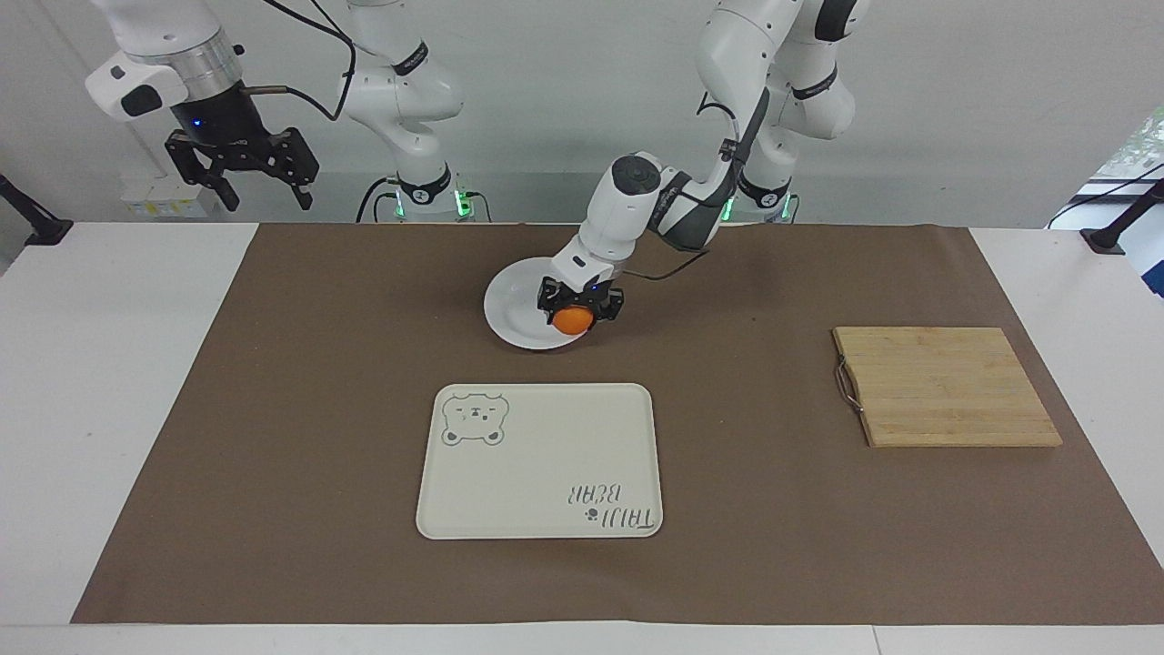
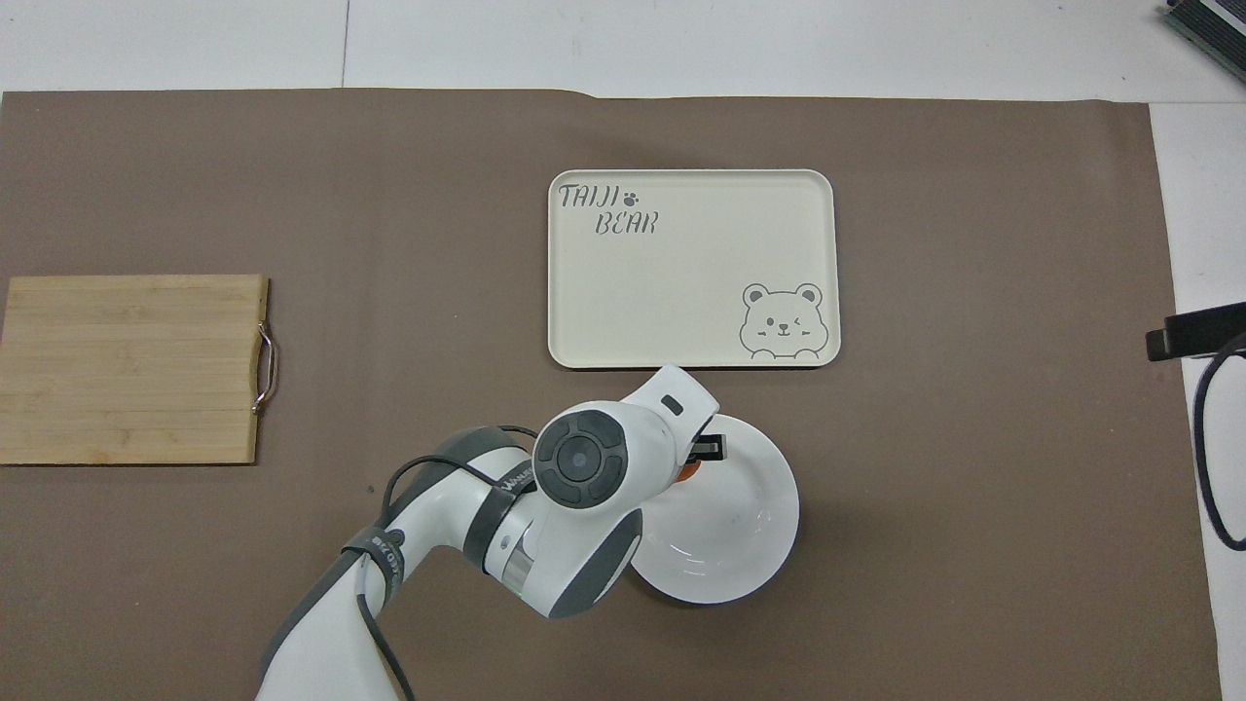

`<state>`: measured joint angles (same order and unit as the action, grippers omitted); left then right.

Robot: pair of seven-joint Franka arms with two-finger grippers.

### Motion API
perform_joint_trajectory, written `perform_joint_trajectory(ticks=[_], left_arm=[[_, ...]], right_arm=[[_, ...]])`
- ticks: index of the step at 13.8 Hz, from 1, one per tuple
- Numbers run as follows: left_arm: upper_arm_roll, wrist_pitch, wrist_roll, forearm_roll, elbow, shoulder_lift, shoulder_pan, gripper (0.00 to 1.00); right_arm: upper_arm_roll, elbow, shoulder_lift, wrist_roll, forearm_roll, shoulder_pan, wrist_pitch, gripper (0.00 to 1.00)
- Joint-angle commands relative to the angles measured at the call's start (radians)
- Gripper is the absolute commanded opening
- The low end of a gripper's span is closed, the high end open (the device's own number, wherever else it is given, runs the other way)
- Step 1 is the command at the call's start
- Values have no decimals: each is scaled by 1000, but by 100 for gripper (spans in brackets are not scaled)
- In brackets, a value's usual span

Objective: Place orange and plate with both arms
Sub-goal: 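Lift the orange with the left gripper and carry it over the plate, then open the left gripper to release the orange onto the plate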

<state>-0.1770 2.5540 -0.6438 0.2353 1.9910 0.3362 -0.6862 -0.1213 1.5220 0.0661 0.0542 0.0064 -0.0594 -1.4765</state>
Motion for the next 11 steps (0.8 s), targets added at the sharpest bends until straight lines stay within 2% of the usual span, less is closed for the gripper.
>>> perform_joint_trajectory(ticks=[1,3,9,11], left_arm=[[7,63,-71,16,-9,40,-44,32],[7,65,-85,15,-6,40,-49,100],[10,48,-93,6,-3,24,-64,100],[16,-74,-91,6,-5,-54,-50,100]], right_arm=[[3,27,23,24,-8,3,-11,100],[3,27,23,24,-8,3,-11,100],[3,27,23,24,-8,3,-11,100],[3,27,23,24,-8,3,-11,100]])
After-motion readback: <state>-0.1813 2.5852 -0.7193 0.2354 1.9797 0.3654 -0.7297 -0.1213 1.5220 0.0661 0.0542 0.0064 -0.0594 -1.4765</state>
